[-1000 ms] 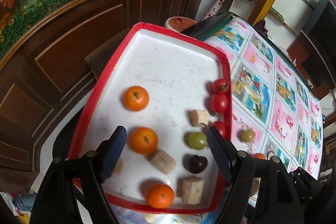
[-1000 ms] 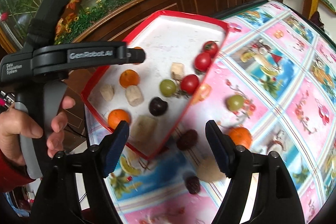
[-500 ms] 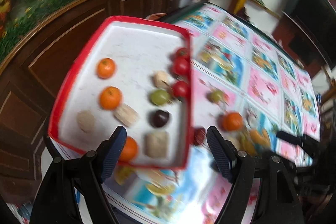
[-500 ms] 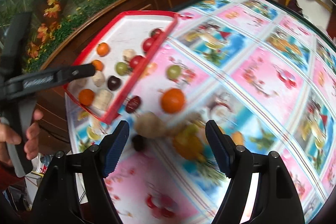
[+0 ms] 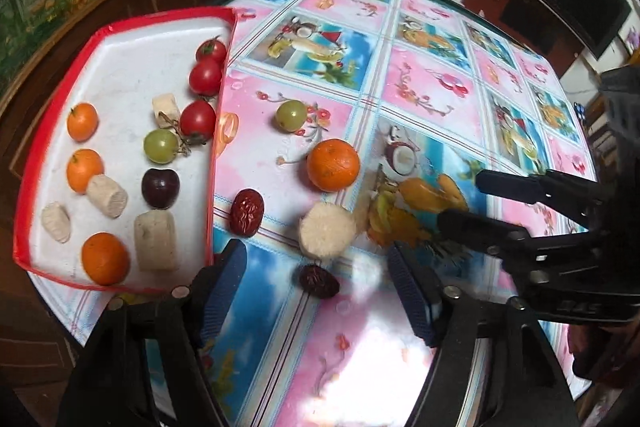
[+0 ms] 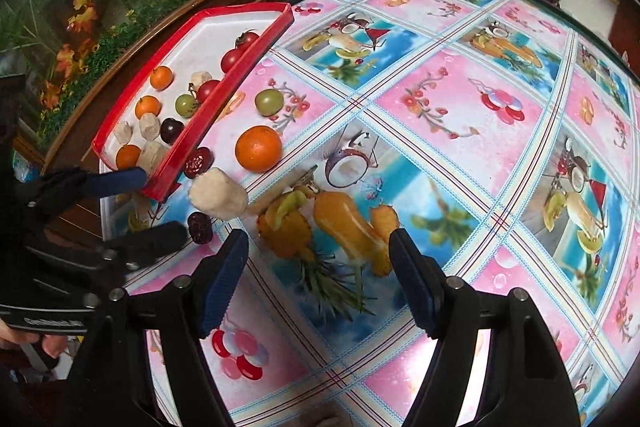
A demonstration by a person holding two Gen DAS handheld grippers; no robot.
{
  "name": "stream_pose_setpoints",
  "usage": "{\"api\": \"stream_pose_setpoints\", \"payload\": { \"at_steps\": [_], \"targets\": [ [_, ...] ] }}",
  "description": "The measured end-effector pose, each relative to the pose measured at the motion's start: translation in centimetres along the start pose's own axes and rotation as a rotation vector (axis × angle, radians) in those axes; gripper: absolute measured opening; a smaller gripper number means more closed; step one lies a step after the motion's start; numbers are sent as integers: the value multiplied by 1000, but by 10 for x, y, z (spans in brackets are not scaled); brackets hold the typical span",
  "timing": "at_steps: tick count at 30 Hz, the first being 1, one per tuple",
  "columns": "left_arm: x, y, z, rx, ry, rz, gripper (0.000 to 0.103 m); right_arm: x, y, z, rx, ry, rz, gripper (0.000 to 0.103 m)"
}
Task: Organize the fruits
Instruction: 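Close left tool on a round beige rice cake while right tool closes on an orange, then carry the rice cake over the tray with left tool while right tool carries the orange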
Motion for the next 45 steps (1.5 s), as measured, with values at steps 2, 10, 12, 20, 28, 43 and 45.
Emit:
{"api": "stream_pose_setpoints", "payload": {
  "at_steps": [2, 10, 12, 20, 28, 43, 45],
  "targets": [
    [-7, 0, -5, 12, -14, -8, 71, -2, -4, 1, -10, -4, 0, 68],
    [-19, 3, 0, 40, 32, -25, 35, -24, -39, -10, -55, -84, -23, 60],
    [-17, 5, -1, 54, 37, -20, 35, -36, -44, -20, -54, -119, -44, 59],
    [-12, 3, -9, 114, 82, -11, 35, -83, -38, -41, -34, -134, -156, 38],
    [9, -11, -20, 148, 104, 32, 35, -52, -42, -26, -82, -110, -76, 37],
    [31, -43, -66, 207, 51, 113, 35, -28, -57, -47, -42, -137, -8, 37],
    [32, -46, -76, 225, 41, 121, 35, -29, -60, -53, -30, -144, -4, 37]
  ]
}}
Point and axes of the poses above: each gripper's, at about its wrist camera, not at the fingertips, and x roughly against the way its jaws point, z to its right, y to its underside, the point moved 6 cm from there along -x, roughly the way its jaws point, and after that the axes turned 14 degrees about z, right-handed, at the moved point
